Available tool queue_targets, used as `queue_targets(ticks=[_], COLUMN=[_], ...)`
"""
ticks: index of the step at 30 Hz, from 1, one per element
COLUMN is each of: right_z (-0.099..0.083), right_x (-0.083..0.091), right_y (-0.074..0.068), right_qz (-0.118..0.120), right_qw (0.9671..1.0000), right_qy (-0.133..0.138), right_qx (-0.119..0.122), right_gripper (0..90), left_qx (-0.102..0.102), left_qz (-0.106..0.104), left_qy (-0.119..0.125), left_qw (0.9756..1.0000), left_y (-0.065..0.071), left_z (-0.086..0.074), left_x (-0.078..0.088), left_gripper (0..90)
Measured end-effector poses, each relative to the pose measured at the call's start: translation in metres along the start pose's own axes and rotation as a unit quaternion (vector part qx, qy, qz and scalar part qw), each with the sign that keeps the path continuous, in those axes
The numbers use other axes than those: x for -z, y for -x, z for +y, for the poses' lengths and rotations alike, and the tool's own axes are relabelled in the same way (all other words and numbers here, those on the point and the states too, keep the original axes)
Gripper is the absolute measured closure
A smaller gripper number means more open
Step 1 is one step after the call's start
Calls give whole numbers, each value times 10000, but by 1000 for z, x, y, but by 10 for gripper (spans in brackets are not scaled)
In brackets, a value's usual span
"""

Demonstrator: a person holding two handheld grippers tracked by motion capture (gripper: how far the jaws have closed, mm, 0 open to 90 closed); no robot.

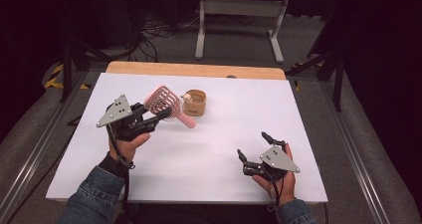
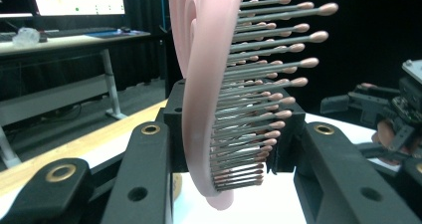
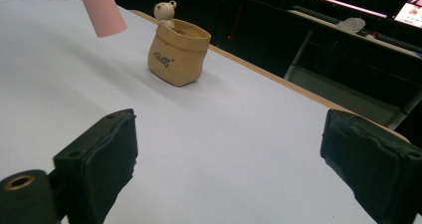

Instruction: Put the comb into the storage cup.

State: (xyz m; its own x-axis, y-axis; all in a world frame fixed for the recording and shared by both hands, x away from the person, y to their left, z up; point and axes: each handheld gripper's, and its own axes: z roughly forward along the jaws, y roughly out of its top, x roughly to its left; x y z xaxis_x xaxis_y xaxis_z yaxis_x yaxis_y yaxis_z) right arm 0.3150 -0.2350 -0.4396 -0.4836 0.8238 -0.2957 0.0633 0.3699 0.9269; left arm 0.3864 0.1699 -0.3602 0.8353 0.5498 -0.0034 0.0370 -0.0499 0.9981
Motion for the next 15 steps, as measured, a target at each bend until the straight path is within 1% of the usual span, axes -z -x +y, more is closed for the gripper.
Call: queue_targets(ticks=[2, 3, 5, 8, 10, 11, 13, 15], right_z=[0, 0, 0, -1, -1, -1, -1, -1], right_x=[0, 0, -1, -2, -2, -2, -1, -1], right_y=[0, 0, 0, -2, -2, -2, -1, -1], right_qz=[-18, -27, -39, -34, -19, -16, -2, -7], right_qw=[10000, 10000, 10000, 10000, 10000, 10000, 10000, 10000], right_qy=[-12, -15, -35, -63, -72, -67, -54, -54], right_qx=[-1, -2, 1, 41, 49, 42, 29, 35], right_gripper=[89, 89, 91, 91, 91, 92, 91, 92], left_qx=[-57, -128, -191, -246, -313, -357, -371, -388], left_qz=[49, 51, 49, 110, 156, 176, 183, 247], left_qy=[22, 37, 49, 61, 57, 14, 22, 11], left_qw=[10000, 9999, 9998, 9996, 9994, 9992, 9991, 9989], left_y=[-3, -4, -7, -10, -11, -12, -13, -15], left_z=[7, 9, 15, 25, 30, 34, 39, 44], left_x=[0, -1, -3, -7, -9, -11, -15, -21], left_gripper=[636, 636, 636, 636, 636, 636, 636, 636])
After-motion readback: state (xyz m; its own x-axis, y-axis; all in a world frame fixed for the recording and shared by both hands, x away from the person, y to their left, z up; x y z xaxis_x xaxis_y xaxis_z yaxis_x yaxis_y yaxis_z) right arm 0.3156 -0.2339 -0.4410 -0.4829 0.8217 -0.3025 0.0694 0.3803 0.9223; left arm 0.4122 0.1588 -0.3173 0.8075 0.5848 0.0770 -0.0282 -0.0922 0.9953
